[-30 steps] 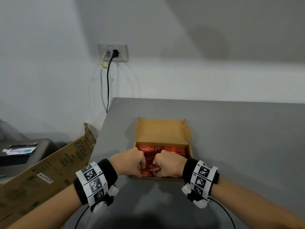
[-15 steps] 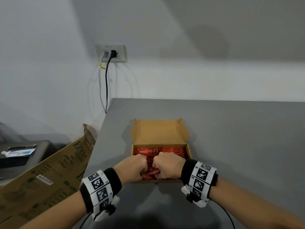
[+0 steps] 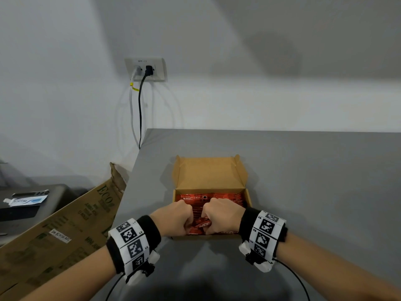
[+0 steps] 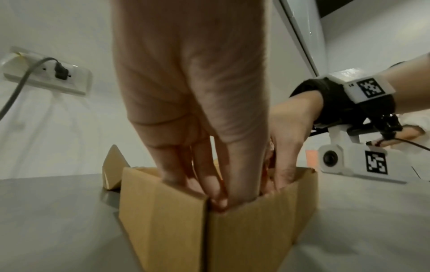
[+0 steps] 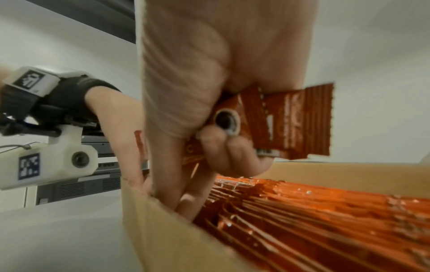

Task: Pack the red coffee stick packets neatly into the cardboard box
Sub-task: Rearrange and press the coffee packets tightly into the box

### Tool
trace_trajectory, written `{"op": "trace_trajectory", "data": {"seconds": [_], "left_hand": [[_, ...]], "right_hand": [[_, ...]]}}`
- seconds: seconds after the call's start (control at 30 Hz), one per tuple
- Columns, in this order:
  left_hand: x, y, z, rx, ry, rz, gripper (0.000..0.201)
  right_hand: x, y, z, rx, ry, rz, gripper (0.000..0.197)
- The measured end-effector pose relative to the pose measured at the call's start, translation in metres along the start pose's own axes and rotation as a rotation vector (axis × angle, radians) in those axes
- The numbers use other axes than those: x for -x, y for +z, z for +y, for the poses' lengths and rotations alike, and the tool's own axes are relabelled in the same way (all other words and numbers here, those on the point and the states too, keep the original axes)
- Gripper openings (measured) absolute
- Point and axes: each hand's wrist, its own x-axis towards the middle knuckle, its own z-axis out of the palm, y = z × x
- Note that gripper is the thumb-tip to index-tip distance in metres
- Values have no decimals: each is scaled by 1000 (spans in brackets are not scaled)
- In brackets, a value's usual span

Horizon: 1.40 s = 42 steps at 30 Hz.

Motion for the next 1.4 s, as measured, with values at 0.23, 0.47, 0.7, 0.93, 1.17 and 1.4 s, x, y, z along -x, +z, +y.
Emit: {"op": "trace_trajectory", "data": {"seconds": [0.23, 0.47, 0.7, 0.93, 1.17, 1.4], "left_hand": [[6, -3, -6, 118, -7, -34, 38], [4, 3, -15, -24, 8, 103, 15], [4, -8, -7, 52, 22, 246, 22], [-7, -4, -10, 56, 17, 112, 8], [-8, 3, -13, 98, 12, 93, 8], [-4, -14, -23, 122, 10, 267, 49]], "right_hand": [[0, 7, -2, 2, 3, 52, 21], [0, -4, 20, -180, 33, 109, 19], [21, -20, 55, -252, 129, 12, 13], [28, 4, 46, -49, 117, -51, 20], [26, 8, 40, 26, 82, -12, 14], [25, -2, 55, -157, 193, 126, 22]]}}
